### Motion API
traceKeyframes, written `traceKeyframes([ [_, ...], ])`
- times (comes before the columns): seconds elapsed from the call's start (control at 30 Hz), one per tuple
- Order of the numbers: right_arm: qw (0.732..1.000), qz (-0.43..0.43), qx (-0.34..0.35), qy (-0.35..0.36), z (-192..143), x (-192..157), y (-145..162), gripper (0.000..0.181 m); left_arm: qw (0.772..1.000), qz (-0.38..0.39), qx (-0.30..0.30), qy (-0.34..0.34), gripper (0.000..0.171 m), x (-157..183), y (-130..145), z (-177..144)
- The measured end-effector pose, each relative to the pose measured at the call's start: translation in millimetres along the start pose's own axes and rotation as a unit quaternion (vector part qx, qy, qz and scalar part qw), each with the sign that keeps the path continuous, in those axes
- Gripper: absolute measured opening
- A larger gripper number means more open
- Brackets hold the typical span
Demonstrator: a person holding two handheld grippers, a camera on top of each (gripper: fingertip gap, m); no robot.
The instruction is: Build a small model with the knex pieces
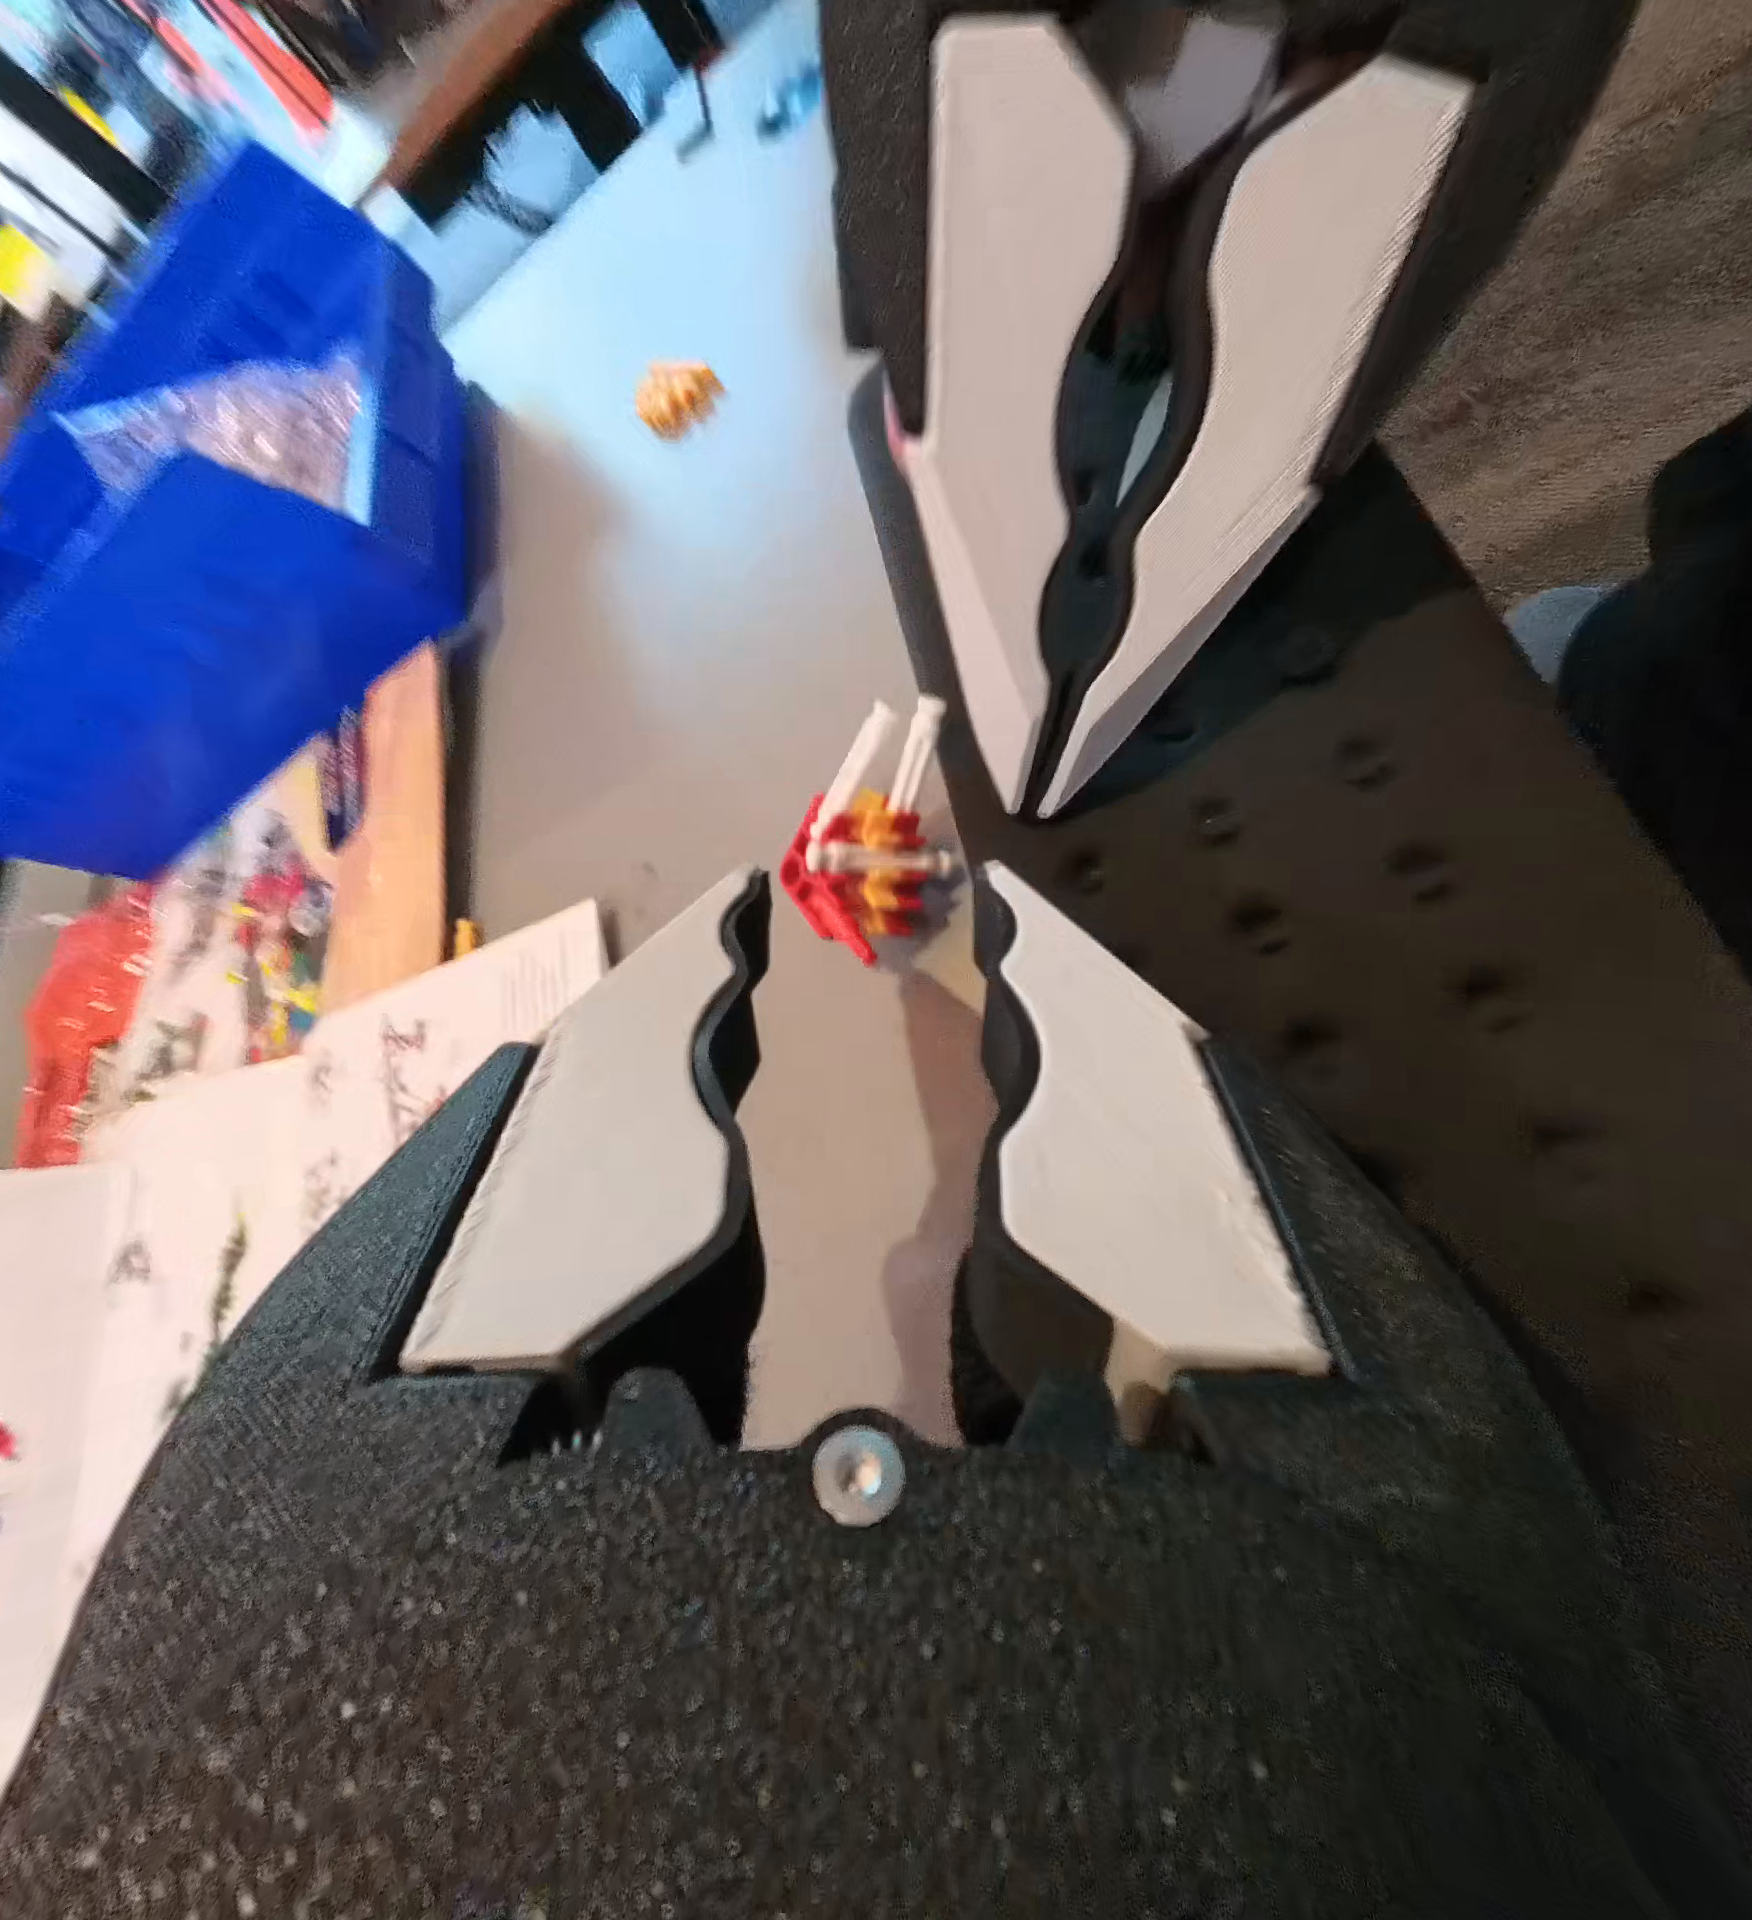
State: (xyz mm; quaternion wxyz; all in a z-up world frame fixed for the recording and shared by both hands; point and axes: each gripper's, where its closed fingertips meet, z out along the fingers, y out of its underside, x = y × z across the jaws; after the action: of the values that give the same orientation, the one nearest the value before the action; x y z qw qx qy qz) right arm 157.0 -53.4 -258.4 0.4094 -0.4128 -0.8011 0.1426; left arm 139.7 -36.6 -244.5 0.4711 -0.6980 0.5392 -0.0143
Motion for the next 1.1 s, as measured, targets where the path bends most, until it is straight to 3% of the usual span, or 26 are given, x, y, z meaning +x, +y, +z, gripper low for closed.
traceKeyframes([
  [0.07, 1.0, 0.003, 0.003, -0.002, -1, 0, 0, 0.0, 1.0, -0.015, 0.001, -0.005, 0.039, -12, 3, 1],
  [0.17, 1.0, 0.011, 0.008, -0.006, -2, 1, -1, 0.001, 0.997, -0.059, -0.017, 0.045, 0.039, -14, 10, 5],
  [0.27, 0.999, 0.039, 0.023, -0.002, -11, 11, 0, 0.013, 0.993, -0.087, -0.023, 0.076, 0.041, -10, 12, 13],
  [0.43, 0.993, 0.107, 0.046, 0.002, -24, 40, 13, 0.018, 0.992, -0.1, -0.02, 0.071, 0.041, -9, 4, 21],
  [0.53, 0.99, 0.132, 0.03, -0.03, -16, 47, 27, 0.025, 0.99, -0.113, -0.017, 0.076, 0.039, -5, -2, 25],
  [0.7, 0.991, 0.093, 0.006, -0.096, 4, 40, 36, 0.028, 0.99, -0.124, -0.026, 0.067, 0.03, -3, 1, 31],
  [0.87, 0.986, 0.069, 0.011, -0.148, 13, 37, 33, 0.028, 0.99, -0.125, -0.031, 0.063, 0.024, -1, 5, 36],
  [1.1, 0.97, 0.101, 0.033, -0.219, 13, 34, 31, 0.033, 0.993, -0.098, -0.015, 0.058, 0.022, -1, 3, 37],
])
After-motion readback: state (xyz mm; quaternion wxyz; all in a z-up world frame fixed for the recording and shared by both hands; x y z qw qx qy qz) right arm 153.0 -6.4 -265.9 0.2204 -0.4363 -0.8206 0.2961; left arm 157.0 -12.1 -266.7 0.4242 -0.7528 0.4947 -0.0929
